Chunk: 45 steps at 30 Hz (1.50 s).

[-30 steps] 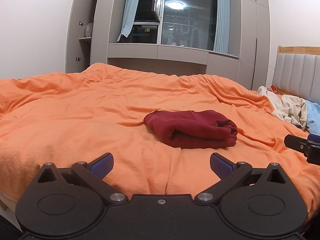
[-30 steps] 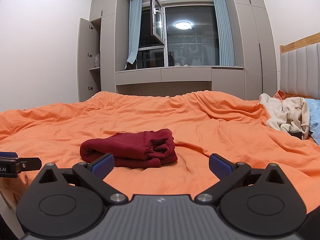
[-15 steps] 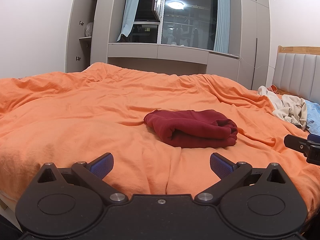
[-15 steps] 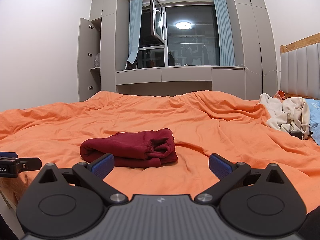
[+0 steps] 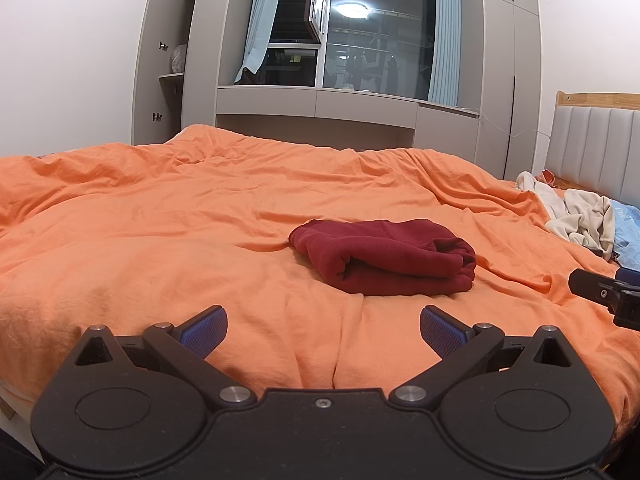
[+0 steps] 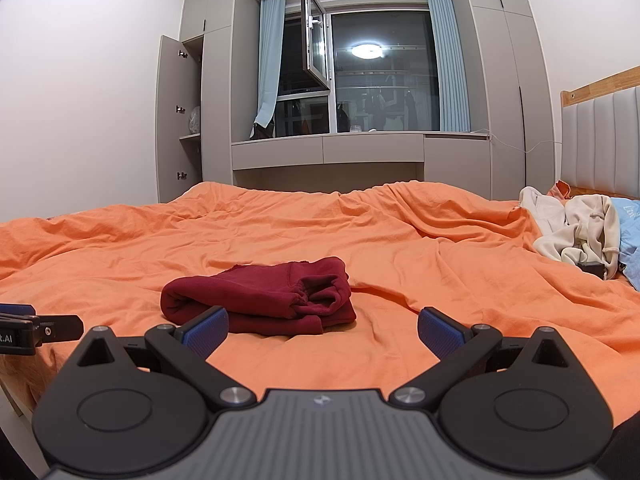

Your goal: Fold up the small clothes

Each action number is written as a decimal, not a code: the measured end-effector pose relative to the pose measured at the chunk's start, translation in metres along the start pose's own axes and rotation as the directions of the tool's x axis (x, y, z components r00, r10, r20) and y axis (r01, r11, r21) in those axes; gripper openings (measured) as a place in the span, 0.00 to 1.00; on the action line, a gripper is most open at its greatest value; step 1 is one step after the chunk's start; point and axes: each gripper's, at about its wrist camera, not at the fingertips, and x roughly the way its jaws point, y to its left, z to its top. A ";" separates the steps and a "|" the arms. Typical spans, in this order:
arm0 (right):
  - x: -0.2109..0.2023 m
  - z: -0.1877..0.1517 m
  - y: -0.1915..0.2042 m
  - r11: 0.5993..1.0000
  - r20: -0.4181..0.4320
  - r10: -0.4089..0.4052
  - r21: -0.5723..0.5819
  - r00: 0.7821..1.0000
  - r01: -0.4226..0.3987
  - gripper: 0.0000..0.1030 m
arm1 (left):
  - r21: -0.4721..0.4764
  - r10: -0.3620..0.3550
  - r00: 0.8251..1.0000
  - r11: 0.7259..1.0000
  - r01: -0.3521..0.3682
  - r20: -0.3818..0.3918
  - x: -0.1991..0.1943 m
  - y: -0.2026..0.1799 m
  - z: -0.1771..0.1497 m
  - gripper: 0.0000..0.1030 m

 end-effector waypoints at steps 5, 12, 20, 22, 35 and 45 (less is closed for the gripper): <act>0.000 0.000 0.000 1.000 0.000 0.000 0.000 1.000 0.000 1.00 | 0.000 0.000 1.000 1.000 0.000 0.000 0.000 0.000 0.000 0.99; 0.000 0.000 0.000 1.000 0.000 0.000 0.000 1.000 0.000 1.00 | 0.000 0.001 1.000 1.000 -0.001 -0.001 0.000 0.000 0.000 0.99; 0.000 0.000 0.000 1.000 0.000 0.000 0.000 1.000 0.000 1.00 | 0.000 0.001 1.000 1.000 -0.001 -0.001 0.000 0.000 0.001 0.99; 0.000 0.000 0.000 1.000 0.000 0.000 0.000 1.000 0.000 1.00 | -0.001 0.001 1.000 1.000 -0.001 -0.001 0.000 0.000 0.001 0.99; 0.001 -0.002 0.001 1.000 -0.003 0.002 -0.002 1.000 -0.002 1.00 | -0.019 0.085 0.995 0.996 -0.086 -0.042 0.004 0.001 -0.004 0.99; 0.001 -0.001 0.001 1.000 -0.004 0.002 -0.002 1.000 -0.002 1.00 | -0.065 0.088 0.993 0.994 -0.093 -0.073 0.001 0.007 -0.004 0.99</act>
